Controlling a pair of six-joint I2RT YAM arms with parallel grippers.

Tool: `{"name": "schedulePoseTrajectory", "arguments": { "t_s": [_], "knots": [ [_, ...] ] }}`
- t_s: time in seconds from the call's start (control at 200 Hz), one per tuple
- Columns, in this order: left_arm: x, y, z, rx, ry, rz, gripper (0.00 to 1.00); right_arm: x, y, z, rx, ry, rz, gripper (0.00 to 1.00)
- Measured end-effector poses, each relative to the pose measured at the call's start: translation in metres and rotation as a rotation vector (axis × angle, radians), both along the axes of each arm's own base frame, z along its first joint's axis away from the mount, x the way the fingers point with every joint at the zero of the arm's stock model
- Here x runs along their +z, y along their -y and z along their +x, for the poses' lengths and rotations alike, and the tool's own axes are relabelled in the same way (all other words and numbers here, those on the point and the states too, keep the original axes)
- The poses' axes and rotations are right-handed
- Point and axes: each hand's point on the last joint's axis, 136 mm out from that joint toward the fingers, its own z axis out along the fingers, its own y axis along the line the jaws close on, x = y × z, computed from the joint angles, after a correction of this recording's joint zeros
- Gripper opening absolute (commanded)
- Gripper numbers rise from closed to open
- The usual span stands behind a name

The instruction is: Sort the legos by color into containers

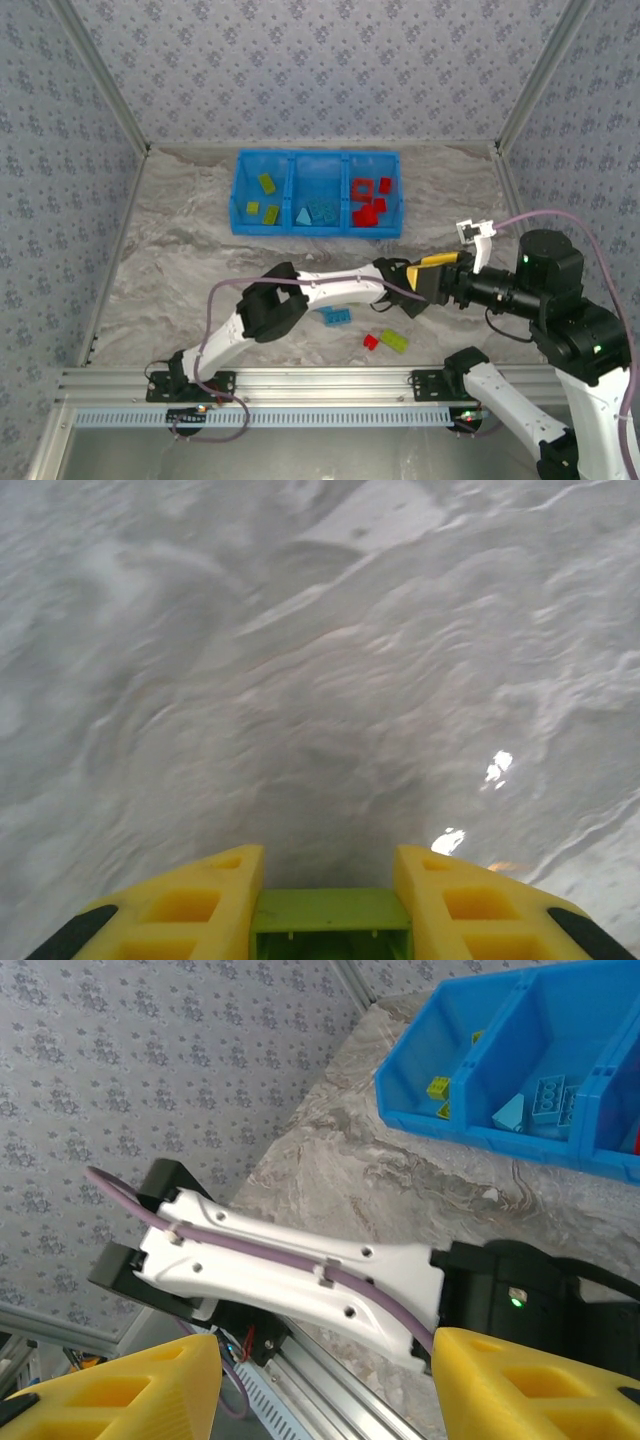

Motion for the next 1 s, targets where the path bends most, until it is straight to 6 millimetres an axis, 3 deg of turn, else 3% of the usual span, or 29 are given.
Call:
{"name": "schedulePoseTrajectory", "arguments": {
  "t_s": [0.27, 0.425, 0.675, 0.839, 0.999],
  "knots": [
    [0.027, -0.044, 0.022, 0.099, -0.007, -0.042, 0.31, -0.008, -0.006, 0.009, 0.022, -0.024, -0.024, 0.6],
    [0.039, -0.08, 0.037, 0.174, -0.004, -0.057, 0.3, -0.006, -0.012, 0.011, 0.051, -0.027, -0.009, 0.6],
    [0.054, -0.165, 0.062, 0.338, -0.002, -0.059, 0.31, -0.007, -0.021, 0.019, 0.087, -0.046, -0.015, 0.57],
    [0.094, -0.218, 0.082, 0.461, 0.03, -0.141, 0.31, -0.022, -0.035, 0.017, 0.148, -0.056, -0.074, 0.57],
    [0.125, -0.269, 0.099, 0.581, 0.065, -0.207, 0.31, -0.041, -0.07, 0.003, 0.266, -0.004, -0.178, 0.58]
  ]
}}
